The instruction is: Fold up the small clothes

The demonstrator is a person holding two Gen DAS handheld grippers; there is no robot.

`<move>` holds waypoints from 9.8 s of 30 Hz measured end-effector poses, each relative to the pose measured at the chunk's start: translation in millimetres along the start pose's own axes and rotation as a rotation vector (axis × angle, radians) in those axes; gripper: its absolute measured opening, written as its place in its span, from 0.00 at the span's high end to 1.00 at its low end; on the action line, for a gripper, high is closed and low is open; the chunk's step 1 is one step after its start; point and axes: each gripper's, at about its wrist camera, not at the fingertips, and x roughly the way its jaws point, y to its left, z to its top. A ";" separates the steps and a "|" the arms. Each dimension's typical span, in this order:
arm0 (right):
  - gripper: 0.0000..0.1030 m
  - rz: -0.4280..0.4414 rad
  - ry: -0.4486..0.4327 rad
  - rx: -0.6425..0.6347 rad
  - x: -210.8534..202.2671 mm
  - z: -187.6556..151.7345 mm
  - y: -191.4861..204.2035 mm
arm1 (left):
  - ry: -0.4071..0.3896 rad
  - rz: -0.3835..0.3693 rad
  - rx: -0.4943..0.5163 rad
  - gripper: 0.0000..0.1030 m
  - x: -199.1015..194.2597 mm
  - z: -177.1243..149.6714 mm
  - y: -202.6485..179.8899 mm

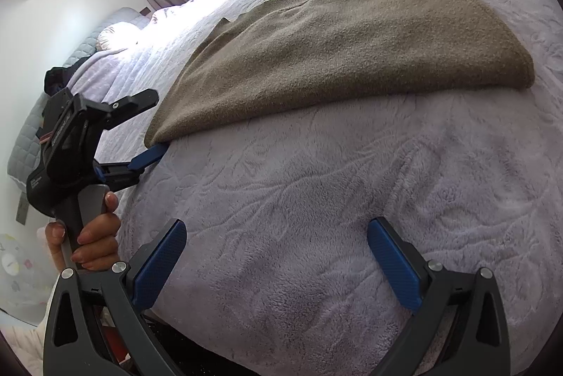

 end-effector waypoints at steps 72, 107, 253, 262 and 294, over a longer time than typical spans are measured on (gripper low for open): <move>0.08 0.235 0.434 -0.188 155.4 253.7 100.0 | -0.247 0.219 -0.096 0.26 10.6 29.9 -6.9; 0.82 -0.055 0.511 -0.544 161.6 270.4 157.4 | -0.458 0.571 0.684 0.80 19.4 -17.1 -134.9; 0.71 -0.052 -0.110 0.126 -84.4 61.9 -159.2 | 0.065 0.495 0.605 0.03 36.9 -56.4 -110.6; 0.61 0.012 -0.213 0.127 -113.1 94.5 -164.7 | 0.054 0.293 0.478 0.03 25.3 -20.2 -119.7; 0.58 0.081 -0.144 0.268 -54.9 183.6 -210.3 | 0.159 0.215 0.414 0.03 115.4 10.2 -145.1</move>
